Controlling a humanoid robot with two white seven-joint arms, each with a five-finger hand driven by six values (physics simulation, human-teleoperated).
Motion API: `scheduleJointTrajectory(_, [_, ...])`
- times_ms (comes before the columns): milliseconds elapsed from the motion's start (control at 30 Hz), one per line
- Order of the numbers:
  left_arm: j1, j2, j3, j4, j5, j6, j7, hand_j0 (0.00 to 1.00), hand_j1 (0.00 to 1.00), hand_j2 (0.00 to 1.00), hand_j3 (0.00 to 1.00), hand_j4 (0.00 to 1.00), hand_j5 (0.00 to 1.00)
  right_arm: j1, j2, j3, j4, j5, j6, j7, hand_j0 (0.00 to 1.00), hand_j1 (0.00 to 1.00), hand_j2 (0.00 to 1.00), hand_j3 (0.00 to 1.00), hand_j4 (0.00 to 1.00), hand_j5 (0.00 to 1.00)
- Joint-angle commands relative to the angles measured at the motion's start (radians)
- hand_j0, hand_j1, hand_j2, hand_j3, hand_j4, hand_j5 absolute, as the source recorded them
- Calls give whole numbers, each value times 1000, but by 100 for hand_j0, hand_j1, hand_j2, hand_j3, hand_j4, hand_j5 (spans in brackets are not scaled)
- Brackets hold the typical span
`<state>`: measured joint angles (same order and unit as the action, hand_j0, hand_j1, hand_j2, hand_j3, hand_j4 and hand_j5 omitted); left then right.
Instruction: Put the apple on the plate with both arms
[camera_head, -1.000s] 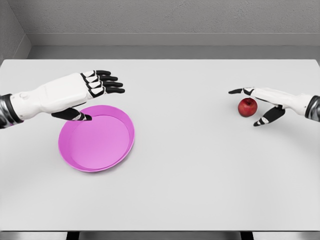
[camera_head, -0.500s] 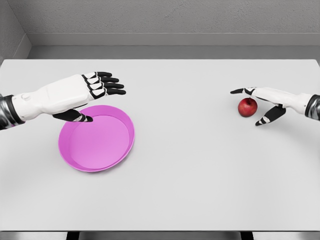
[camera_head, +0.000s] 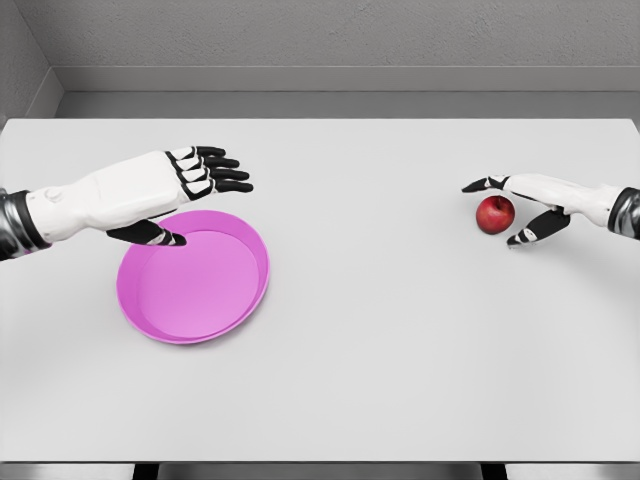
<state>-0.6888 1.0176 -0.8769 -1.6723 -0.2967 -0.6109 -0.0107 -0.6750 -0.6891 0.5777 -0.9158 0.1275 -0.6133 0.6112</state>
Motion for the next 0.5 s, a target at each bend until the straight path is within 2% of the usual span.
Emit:
scheduleJointTrajectory(0, [0, -1, 1, 0, 7, 0, 0, 100, 100, 100, 100, 100, 100, 0, 0, -1, 0, -5, 2, 0, 82, 82, 82, 82, 82, 82])
scheduleJointTrajectory(33, [0, -1, 1, 0, 7, 0, 0, 100, 100, 100, 100, 100, 100, 0, 2, -1, 0, 0, 2, 0, 82, 82, 82, 82, 82, 82])
scheduleJointTrajectory(67, [0, -1, 1, 0, 7, 0, 0, 100, 100, 100, 100, 100, 100, 0, 0, -1, 0, 0, 2, 0, 75, 75, 75, 75, 75, 75])
scheduleJointTrajectory(467, [0, -1, -1, 0, 7, 0, 0, 100, 100, 100, 100, 100, 100, 0, 17, 1, 12, 21, 2, 0, 73, 73, 73, 73, 73, 73])
